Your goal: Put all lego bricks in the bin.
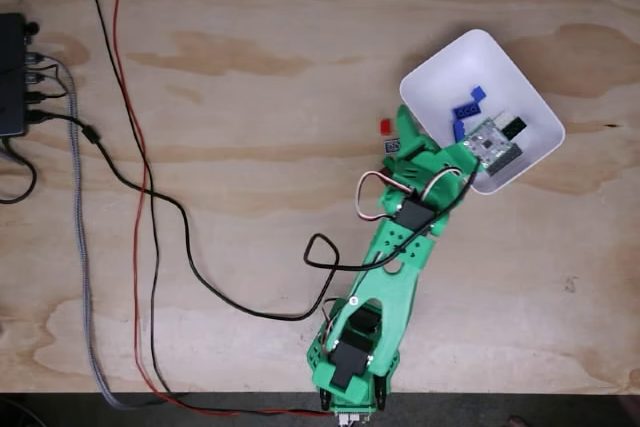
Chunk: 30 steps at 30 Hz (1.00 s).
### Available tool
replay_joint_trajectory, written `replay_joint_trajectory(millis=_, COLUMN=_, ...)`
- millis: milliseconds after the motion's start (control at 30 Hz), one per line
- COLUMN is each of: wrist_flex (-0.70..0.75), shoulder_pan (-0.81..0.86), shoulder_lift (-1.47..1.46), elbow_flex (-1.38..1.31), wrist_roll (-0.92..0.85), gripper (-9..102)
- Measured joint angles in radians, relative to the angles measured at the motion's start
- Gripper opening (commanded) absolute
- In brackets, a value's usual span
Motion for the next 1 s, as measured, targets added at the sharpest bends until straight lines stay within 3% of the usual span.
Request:
replay_joint_trajectory(millis=200, wrist_flex=0.046, shoulder_pan=-0.183, shoulder_lift=0.123, elbow_flex=0.284, wrist_roll=0.143, gripper=39)
replay_joint_trajectory(millis=333, wrist_flex=-0.118, shoulder_pan=-0.239, shoulder_lift=0.176, elbow_flex=0.614, wrist_roll=0.155, gripper=43)
replay_joint_trajectory(millis=567, wrist_flex=-0.606, shoulder_pan=-0.123, shoulder_lift=0.195, elbow_flex=0.842, wrist_roll=-0.247, gripper=44)
replay_joint_trajectory(millis=767, wrist_flex=-0.842, shoulder_pan=-0.04, shoulder_lift=0.081, elbow_flex=0.884, wrist_roll=-0.54, gripper=44)
replay_joint_trajectory(millis=833, wrist_flex=-0.888, shoulder_pan=-0.002, shoulder_lift=0.058, elbow_flex=0.93, wrist_roll=-0.617, gripper=48)
replay_joint_trajectory(millis=1000, wrist_flex=-0.954, shoulder_pan=0.124, shoulder_lift=0.126, elbow_flex=1.035, wrist_roll=-0.752, gripper=42)
